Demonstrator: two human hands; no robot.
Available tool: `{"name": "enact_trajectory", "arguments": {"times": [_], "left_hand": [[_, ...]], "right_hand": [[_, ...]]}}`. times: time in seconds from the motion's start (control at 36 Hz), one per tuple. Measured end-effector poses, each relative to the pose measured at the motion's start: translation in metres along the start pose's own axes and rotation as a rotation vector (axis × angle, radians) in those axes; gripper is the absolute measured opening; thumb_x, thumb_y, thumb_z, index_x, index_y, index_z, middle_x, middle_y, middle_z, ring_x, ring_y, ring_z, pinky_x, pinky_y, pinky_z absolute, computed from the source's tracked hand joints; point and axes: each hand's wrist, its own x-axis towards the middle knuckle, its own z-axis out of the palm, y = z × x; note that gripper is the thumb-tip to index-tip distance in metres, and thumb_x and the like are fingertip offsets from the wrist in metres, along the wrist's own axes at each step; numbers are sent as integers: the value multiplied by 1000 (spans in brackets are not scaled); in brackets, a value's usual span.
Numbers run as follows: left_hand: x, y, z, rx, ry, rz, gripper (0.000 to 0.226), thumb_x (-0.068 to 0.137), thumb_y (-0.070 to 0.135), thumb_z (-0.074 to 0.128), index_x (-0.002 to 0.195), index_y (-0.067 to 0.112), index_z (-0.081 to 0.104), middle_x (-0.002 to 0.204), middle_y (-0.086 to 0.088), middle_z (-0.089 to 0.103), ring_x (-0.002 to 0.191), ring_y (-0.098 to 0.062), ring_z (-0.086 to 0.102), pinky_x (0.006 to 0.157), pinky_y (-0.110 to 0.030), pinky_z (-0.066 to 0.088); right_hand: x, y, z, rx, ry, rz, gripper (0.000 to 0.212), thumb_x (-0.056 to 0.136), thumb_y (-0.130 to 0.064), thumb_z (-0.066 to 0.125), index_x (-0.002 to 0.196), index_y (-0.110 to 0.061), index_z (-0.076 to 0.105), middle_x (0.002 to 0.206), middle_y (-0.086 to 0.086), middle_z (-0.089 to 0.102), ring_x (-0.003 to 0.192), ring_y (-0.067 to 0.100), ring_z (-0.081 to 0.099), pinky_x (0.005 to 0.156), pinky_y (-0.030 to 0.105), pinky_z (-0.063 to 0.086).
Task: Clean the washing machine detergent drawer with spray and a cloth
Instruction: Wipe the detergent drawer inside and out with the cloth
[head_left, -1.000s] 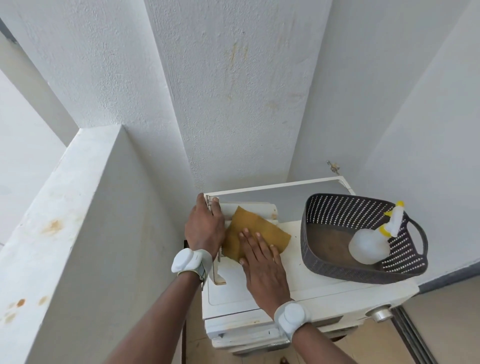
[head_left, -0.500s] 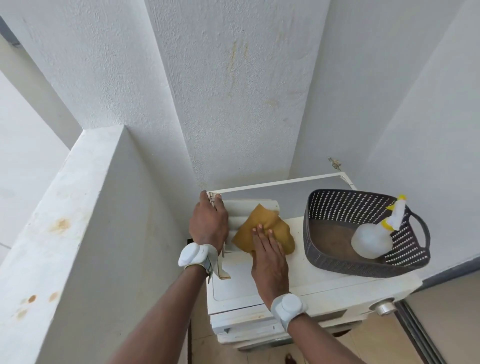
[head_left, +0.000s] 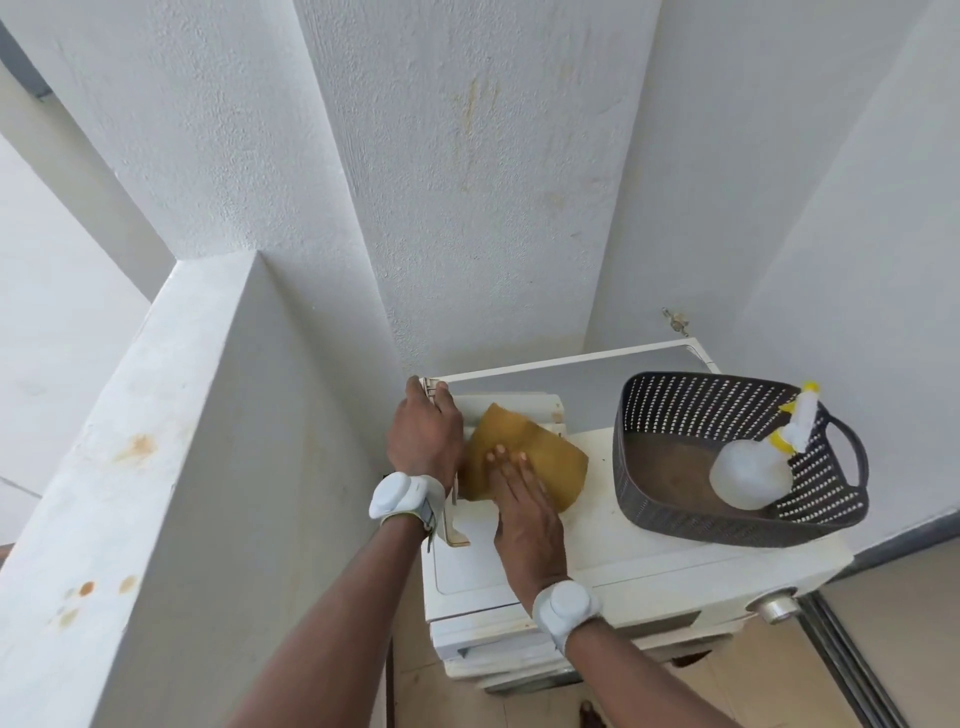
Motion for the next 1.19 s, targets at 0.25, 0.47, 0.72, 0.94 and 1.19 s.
{"name": "enact_trajectory", "arguments": {"times": [0.25, 0.47, 0.72, 0.94, 1.19], "left_hand": [[10, -4, 0, -9, -15, 7, 42, 106, 46, 36, 120, 12, 56, 105, -17, 71, 98, -43, 63, 76, -41, 43], [15, -5, -5, -48, -77, -36, 41, 104, 47, 41, 116, 11, 56, 108, -18, 69, 102, -43, 62, 79, -41, 43], [4, -26, -5, -351, -151, -112, 15, 101, 20, 58, 114, 21, 51, 90, 7, 61, 96, -31, 63, 79, -33, 41], [-2, -37, 7, -682, -252, -152, 46, 84, 10, 51, 126, 28, 55, 96, -9, 63, 81, -25, 61, 76, -48, 57], [5, -43, 11, -631, -279, -128, 44, 86, 8, 45, 121, 32, 54, 95, -11, 57, 80, -26, 55, 74, -47, 54]], "right_hand": [[18, 30, -16, 35, -26, -153, 70, 80, 6, 80, 140, -25, 63, 147, -4, 60, 138, 22, 54, 103, 37, 54], [18, 48, -16, 100, -19, 94, 76, 77, 8, 81, 142, -27, 62, 148, -6, 58, 141, 17, 50, 105, 32, 52], [46, 57, -4, 170, -145, 106, 70, 80, 13, 74, 138, -25, 65, 148, -5, 57, 142, 19, 48, 111, 40, 48], [30, 37, 3, -13, -177, 45, 80, 92, -1, 59, 159, -35, 33, 168, -14, 27, 156, 23, 22, 120, 45, 29], [22, 47, -3, -244, -271, -122, 75, 104, -33, 46, 165, -34, 2, 172, -12, -6, 159, 20, 6, 121, 52, 21]]}}
